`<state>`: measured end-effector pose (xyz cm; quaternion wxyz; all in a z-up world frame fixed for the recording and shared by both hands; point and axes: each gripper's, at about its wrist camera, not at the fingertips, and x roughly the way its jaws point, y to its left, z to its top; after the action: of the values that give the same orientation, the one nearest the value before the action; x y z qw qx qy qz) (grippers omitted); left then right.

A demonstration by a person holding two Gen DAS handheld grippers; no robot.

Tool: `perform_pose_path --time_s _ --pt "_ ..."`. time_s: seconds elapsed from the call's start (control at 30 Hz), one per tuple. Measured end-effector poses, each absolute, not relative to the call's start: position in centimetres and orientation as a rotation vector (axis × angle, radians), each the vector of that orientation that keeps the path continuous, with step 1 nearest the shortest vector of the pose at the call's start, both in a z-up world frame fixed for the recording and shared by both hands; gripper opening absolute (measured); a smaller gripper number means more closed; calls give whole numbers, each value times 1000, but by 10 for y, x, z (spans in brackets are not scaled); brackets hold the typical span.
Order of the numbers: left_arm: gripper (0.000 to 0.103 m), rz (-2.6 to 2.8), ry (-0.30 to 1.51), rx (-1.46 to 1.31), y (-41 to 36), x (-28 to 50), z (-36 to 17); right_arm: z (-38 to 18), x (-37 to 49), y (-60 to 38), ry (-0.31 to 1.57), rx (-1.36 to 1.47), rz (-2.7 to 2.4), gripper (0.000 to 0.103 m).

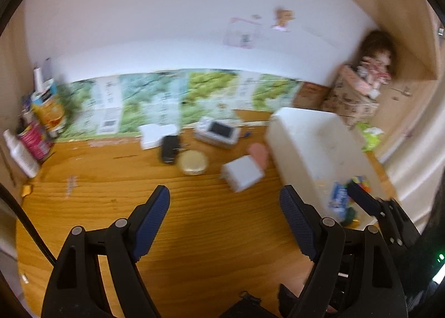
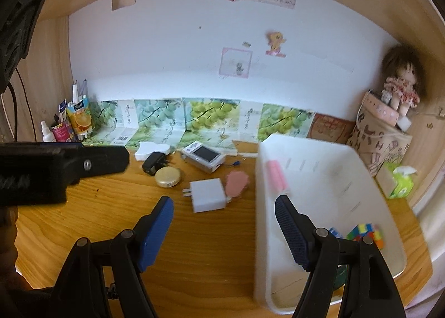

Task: Organize rigid objects
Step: 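Withdraw both tools from the tray toward the gold tin and white charger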

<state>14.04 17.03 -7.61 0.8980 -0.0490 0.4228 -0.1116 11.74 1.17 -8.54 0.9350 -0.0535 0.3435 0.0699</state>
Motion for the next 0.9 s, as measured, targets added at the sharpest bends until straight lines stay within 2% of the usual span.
perform_pose_path --time_s 0.53,0.9 --pt "84 -11 1039 -209 265 186 -93 -113 135 49 815 -40 121 76" --pt "84 -43 1226 -197 256 231 -107 -133 172 58 797 -9 42 76"
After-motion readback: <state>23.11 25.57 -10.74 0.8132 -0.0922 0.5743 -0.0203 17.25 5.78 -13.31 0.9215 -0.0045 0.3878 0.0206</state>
